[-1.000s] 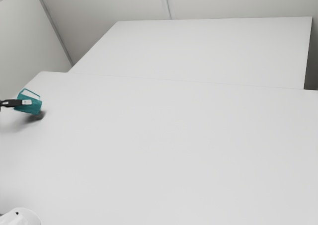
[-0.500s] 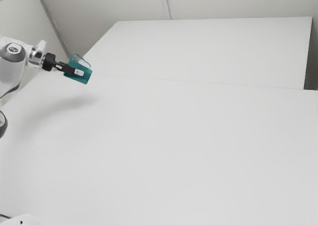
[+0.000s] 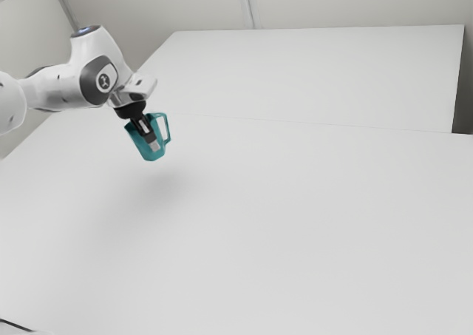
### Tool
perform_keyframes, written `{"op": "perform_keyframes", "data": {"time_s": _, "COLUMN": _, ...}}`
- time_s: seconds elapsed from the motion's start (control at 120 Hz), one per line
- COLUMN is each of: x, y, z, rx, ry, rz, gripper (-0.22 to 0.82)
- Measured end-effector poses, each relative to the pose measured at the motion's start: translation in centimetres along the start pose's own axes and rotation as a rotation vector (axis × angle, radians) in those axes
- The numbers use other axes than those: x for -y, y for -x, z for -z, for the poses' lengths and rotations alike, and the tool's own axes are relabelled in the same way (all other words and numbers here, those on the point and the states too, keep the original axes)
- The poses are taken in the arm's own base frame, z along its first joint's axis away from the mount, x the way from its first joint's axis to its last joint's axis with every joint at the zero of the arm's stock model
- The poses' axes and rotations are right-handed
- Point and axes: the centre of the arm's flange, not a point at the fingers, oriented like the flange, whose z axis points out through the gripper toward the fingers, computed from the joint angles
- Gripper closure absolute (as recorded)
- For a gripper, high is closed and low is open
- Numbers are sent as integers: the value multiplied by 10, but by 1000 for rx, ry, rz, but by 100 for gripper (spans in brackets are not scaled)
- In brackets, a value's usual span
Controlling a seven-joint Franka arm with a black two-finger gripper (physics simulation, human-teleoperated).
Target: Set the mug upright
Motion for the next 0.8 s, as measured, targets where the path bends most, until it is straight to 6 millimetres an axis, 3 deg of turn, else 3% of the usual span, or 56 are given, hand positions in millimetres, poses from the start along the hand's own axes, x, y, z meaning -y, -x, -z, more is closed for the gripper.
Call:
{"op": "perform_keyframes", "data": {"time_s": 0.283, "x": -66, "y": 7, "z": -42, "rx": -41, "ry": -120, "rz": 47, "gripper": 78}}
{"op": "perform_keyframes", "data": {"time_s": 0.433, "x": -93, "y": 15, "z": -47, "rx": -69, "ry": -171, "rz": 76, "gripper": 78}}
{"op": "perform_keyframes", "data": {"time_s": 0.542, "x": -109, "y": 20, "z": -40, "rx": -92, "ry": -213, "rz": 99, "gripper": 78}}
{"op": "perform_keyframes", "data": {"time_s": 0.633, "x": -118, "y": 29, "z": -39, "rx": -91, "ry": -224, "rz": 133, "gripper": 78}}
{"op": "perform_keyframes", "data": {"time_s": 0.8, "x": -115, "y": 43, "z": -42, "rx": -62, "ry": -184, "rz": 232, "gripper": 78}}
